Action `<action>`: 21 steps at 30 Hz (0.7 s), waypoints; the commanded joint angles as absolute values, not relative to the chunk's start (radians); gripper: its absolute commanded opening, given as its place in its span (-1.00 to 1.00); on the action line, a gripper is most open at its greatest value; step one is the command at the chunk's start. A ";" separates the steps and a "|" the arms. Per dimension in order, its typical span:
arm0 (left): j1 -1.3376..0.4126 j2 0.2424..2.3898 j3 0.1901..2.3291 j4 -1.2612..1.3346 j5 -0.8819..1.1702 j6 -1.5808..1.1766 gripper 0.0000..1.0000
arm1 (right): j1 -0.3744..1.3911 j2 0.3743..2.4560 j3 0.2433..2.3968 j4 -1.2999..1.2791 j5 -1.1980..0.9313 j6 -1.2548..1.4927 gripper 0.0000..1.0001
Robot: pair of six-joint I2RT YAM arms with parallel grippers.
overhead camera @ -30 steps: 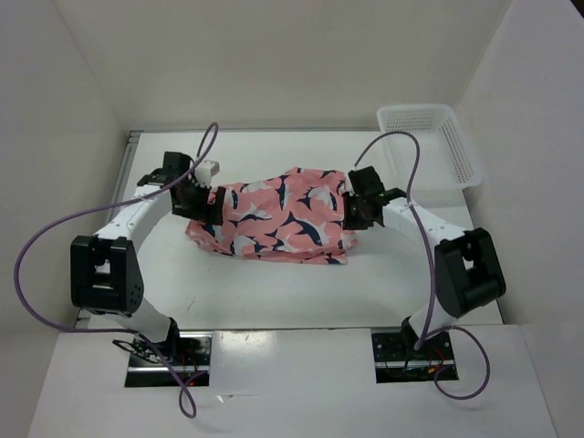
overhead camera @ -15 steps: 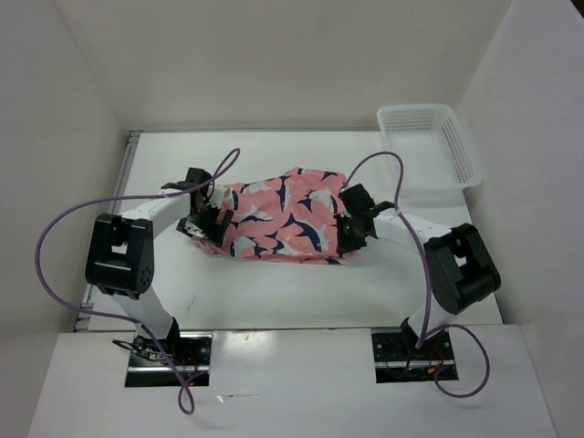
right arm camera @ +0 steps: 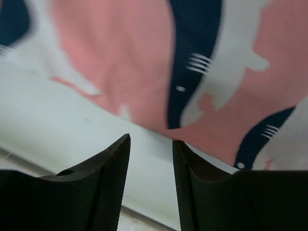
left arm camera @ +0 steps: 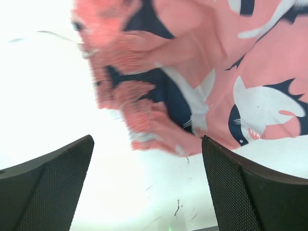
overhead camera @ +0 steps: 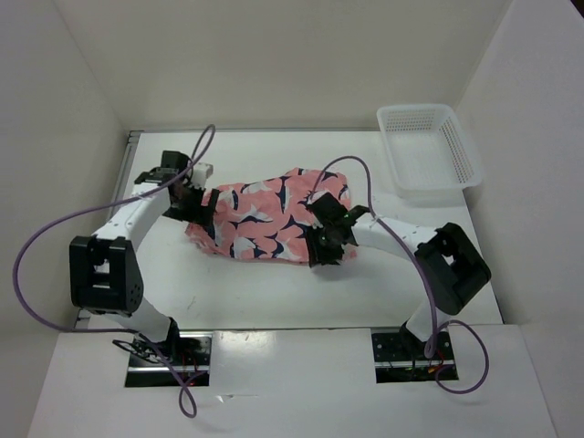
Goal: Fold and stack the shorts
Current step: Fold the shorts
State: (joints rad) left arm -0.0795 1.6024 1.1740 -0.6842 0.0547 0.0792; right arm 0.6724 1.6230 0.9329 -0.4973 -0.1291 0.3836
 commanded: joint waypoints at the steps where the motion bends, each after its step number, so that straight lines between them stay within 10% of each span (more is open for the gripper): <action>1: -0.008 1.514 1.233 -0.771 0.150 0.107 0.99 | 0.672 1.583 1.115 -0.529 -0.236 0.299 -0.07; 9: 0.098 1.590 1.161 -0.628 0.204 0.064 0.99 | 0.692 1.497 1.203 -0.601 -0.465 0.167 -0.10; 21: 0.198 1.931 1.255 -0.591 0.446 0.032 0.99 | 0.692 1.466 1.275 -0.532 -0.247 0.025 -0.07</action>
State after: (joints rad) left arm 0.2020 1.8793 1.2549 -0.5949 0.3393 0.0265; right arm 0.6849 1.5105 1.2331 -0.5591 -0.3061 0.0711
